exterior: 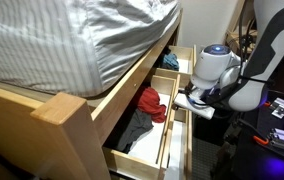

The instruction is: Close the top left and right drawers

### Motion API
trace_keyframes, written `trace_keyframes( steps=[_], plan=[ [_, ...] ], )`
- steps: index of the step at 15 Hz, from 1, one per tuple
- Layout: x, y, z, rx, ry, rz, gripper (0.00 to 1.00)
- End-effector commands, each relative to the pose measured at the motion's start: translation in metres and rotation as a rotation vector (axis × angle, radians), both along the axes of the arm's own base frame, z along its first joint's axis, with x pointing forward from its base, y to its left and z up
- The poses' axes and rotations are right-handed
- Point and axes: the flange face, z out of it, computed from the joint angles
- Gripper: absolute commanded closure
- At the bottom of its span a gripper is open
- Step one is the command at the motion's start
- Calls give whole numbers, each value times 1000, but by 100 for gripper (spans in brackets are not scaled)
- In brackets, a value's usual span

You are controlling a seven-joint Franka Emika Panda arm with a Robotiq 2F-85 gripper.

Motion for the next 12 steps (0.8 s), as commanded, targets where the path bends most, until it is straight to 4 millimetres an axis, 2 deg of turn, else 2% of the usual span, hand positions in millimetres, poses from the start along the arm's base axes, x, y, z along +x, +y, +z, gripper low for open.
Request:
trace_keyframes(
  steps=[1, 7, 9, 10, 12],
  plan=[
    [0, -1, 0, -1, 0, 0, 0],
    [5, -2, -2, -11, -23, -11, 0],
    [29, 6, -19, -8, -83, -25, 0],
    [46, 16, -26, -14, -120, -13, 0],
    [73, 36, -25, 15, -168, -4, 0]
  ],
)
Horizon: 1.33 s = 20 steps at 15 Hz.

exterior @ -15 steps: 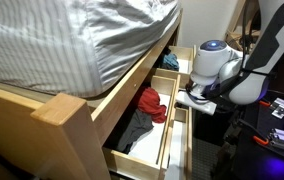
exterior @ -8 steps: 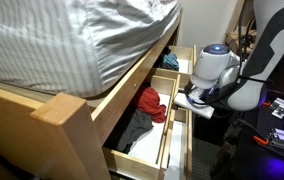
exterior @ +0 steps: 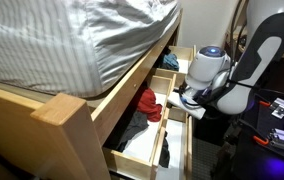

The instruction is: Close the top left and right drawers

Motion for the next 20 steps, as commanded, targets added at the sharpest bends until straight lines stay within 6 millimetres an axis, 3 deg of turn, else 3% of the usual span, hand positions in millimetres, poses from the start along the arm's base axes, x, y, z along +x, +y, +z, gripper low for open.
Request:
trace_keyframes(
  steps=[1, 2, 3, 8, 13, 16, 17, 18, 20],
  plan=[
    [62, 33, -22, 10, -114, 35, 0],
    [30, 14, -5, 10, -56, 8, 0],
    [41, 19, -8, 13, -71, 4, 0],
    [34, 17, -11, 7, -59, 2, 0],
    [-3, -47, 3, -219, 14, -190, 0],
    [-25, -74, 17, -336, 57, -318, 0],
    [-28, -78, 24, -362, 56, -363, 0],
    [-17, -71, 13, -315, 53, -298, 0],
    [-24, -75, 21, -346, 50, -341, 0]
  ],
)
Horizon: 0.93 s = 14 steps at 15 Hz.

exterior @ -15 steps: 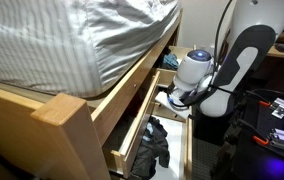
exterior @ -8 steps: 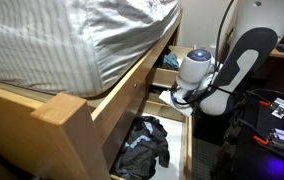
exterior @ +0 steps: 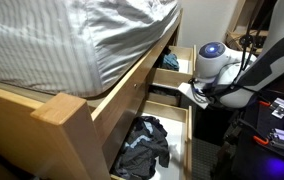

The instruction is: Close the top left and right drawers

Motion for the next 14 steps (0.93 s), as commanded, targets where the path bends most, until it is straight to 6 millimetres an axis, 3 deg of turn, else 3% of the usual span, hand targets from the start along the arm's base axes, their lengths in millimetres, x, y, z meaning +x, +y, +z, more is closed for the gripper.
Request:
trace_keyframes(
  steps=[1, 4, 5, 7, 9, 10, 11, 13, 14],
  plan=[
    [-1, 0, 1, -2, -2, -4, 0],
    [-5, -37, 13, -116, -99, -163, 0],
    [-11, -57, 21, -125, -133, -214, 0],
    [-28, -98, 33, -155, -183, -326, 0],
    [-60, -144, 44, -175, -216, -446, 0],
    [-36, -163, 36, -182, -229, -509, 0],
    [-49, -182, 37, -173, -244, -571, 0],
    [-54, -206, 43, -89, -273, -653, 0],
    [-47, -186, 39, -163, -250, -591, 0]
  ],
)
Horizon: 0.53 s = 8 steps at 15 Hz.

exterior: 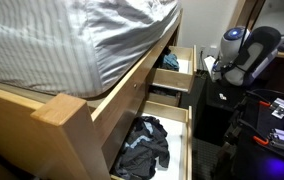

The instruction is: Close the top left and right drawers

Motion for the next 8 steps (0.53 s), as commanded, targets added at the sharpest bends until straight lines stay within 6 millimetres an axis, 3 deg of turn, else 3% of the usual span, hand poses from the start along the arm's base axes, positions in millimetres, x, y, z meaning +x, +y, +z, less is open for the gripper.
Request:
trace_keyframes(
  steps=[1, 3, 5, 8],
  plan=[
    [-2, -14, 0, 11, -12, -24, 0],
    [-3, -28, 2, 31, -26, -54, 0],
    [2, -17, 1, -13, -30, -9, 0],
    [3, -47, 18, -2, -173, -130, 0]
  ],
)
